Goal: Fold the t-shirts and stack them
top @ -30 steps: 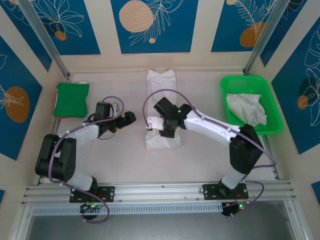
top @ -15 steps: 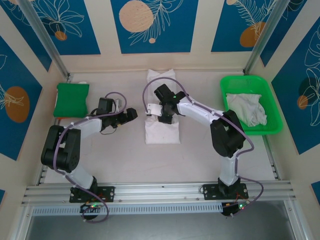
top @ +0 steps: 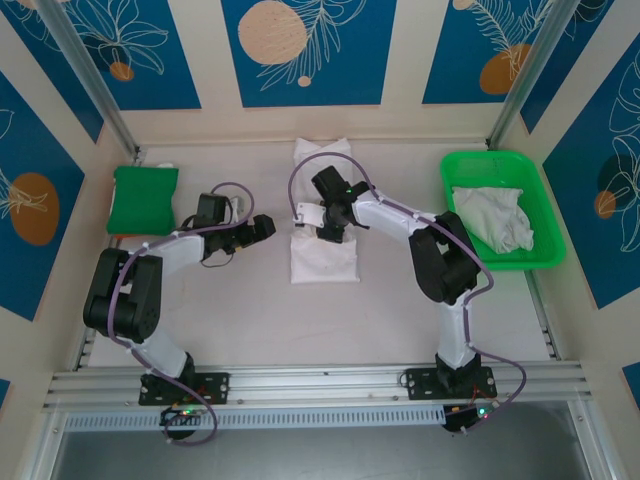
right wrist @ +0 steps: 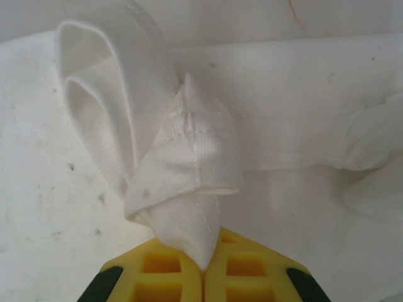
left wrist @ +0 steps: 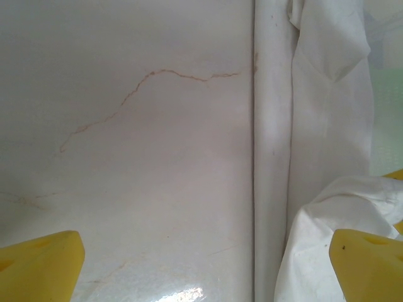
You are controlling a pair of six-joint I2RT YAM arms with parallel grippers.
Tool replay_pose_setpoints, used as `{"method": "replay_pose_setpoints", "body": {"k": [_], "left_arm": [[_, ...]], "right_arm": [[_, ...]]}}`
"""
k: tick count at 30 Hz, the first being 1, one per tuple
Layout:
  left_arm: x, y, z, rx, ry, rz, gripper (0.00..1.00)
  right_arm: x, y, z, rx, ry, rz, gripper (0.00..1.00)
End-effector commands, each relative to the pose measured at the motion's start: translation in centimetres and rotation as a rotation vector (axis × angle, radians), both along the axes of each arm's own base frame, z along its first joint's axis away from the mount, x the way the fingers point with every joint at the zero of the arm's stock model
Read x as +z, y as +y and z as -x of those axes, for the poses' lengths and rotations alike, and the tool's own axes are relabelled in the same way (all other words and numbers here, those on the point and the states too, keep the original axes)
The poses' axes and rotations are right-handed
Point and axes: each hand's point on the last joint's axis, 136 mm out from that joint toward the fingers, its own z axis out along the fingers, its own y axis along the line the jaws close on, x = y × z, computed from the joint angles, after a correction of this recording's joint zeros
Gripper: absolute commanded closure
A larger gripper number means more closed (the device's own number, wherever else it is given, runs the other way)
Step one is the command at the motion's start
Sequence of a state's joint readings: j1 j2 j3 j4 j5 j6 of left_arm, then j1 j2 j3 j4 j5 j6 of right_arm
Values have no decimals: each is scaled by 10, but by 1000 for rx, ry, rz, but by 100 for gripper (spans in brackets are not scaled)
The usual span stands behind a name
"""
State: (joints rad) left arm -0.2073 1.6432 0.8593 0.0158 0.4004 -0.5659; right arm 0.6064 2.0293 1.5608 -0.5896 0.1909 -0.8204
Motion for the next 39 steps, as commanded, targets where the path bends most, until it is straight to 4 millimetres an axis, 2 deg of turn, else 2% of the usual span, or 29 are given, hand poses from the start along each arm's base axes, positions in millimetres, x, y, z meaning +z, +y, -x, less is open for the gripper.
{"method": "replay_pose_setpoints", "body": {"k": [1,13,18,21,23,24,26,30,33,36,39], "left_arm": [[-3,-1,1,-15,0,2,0],[-2,-3,2,-21,0,21,0],[-3,-3,3,-24,1,23,0],[-2,-4,5,-25,0,27,0],[-1,-4,6,-27,-1,30,0],[0,-4,6,-30,-6,30,0],[5,-8,8,-58,-21,24,0],[12,-12,14,-86,-60,-24,0],[13,-19,16,-97,-70,-19,0],[12,-31,13,-94,-57,2,0],[7,-37,8,-69,-26,12,1]], "right_arm": [[11,11,-19,19,-57,-51,100],[-3,9,-37,-8,-73,-62,100],[-8,8,-43,-24,-78,-59,91],[-5,6,-45,-34,-88,-55,68],[3,7,-45,-42,-102,-67,35],[10,8,-44,-44,-112,-82,24],[30,12,-44,-69,-145,-141,12],[62,11,-37,-146,-218,-249,8],[81,5,-34,-294,-243,-360,8],[80,-2,-20,-448,-167,-465,10],[61,-2,2,-474,-88,-472,16]]}}
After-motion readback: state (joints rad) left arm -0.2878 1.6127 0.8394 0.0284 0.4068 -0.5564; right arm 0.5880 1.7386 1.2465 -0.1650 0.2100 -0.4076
